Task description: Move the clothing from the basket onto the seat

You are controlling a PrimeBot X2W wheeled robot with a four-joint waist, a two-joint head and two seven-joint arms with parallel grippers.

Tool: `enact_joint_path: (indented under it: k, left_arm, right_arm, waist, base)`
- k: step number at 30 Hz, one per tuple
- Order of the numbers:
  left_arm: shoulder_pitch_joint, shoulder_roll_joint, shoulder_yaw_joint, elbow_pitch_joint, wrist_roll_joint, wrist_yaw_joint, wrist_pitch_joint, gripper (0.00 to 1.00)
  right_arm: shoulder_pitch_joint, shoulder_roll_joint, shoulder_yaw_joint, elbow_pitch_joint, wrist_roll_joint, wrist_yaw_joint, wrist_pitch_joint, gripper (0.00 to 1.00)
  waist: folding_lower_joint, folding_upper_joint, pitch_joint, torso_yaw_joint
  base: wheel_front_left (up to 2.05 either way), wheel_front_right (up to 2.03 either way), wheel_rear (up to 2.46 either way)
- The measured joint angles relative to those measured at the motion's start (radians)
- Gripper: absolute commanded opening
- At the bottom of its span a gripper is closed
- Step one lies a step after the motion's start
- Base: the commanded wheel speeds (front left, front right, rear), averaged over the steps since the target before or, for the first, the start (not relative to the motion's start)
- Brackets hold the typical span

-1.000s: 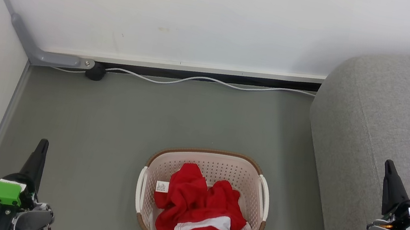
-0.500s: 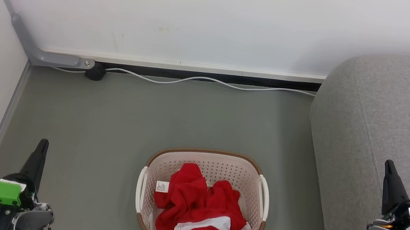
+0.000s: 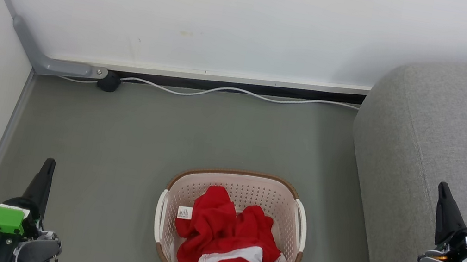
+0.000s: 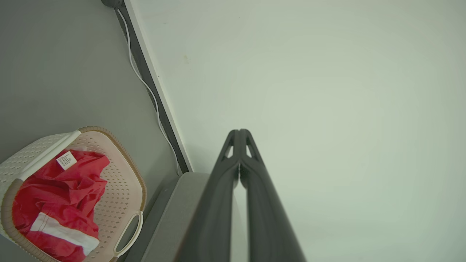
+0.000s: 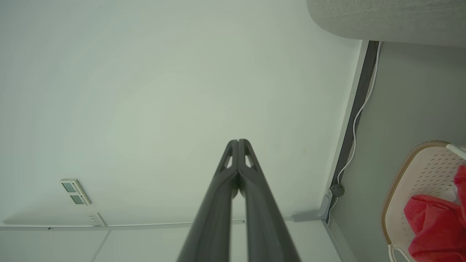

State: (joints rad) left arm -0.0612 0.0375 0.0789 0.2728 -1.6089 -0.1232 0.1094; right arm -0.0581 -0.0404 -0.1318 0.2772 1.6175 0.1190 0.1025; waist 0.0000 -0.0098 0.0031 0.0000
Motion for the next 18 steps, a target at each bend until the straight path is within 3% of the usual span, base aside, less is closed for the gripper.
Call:
enact_joint_path:
  k: [18]
  left_arm:
    - [0.0, 0.0, 0.0, 0.0, 0.0, 0.0, 0.0, 0.0]
  right_arm:
    - [0.0, 0.0, 0.0, 0.0, 0.0, 0.0, 0.001, 0.0]
  waist:
    - [0.0, 0.0, 0.0, 0.0]
  base:
    - [0.0, 0.0, 0.0]
